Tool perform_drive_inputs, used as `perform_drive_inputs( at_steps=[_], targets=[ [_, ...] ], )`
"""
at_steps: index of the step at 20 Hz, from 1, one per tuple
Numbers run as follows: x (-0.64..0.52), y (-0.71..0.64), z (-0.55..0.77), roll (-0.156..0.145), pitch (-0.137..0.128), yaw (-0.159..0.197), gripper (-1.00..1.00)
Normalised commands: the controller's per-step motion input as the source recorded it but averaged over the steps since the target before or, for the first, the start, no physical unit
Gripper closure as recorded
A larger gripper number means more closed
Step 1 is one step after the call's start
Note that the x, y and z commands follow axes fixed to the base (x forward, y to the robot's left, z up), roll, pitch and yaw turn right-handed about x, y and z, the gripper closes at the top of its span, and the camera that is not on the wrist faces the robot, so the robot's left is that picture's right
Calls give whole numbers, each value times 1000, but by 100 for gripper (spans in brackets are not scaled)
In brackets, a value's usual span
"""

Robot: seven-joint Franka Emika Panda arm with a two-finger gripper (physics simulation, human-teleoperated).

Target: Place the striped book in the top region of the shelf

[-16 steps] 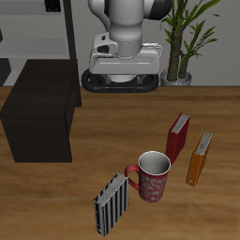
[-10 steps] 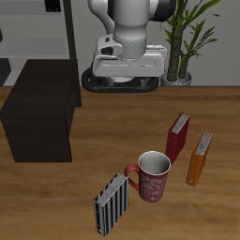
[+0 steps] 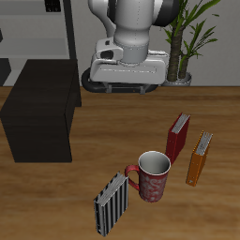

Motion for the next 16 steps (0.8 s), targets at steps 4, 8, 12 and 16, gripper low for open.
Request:
perform_drive_inputs(
  at_steps=[4,8,12,16],
  targets=[
    [447,81,35,-15,-4,5,-100],
    [458,27,117,-9,-6,-8,-100],
    [274,-11,92,5,-7,16,-100],
    [471,-118,140,-26,-29,-22,-100]
  ],
)
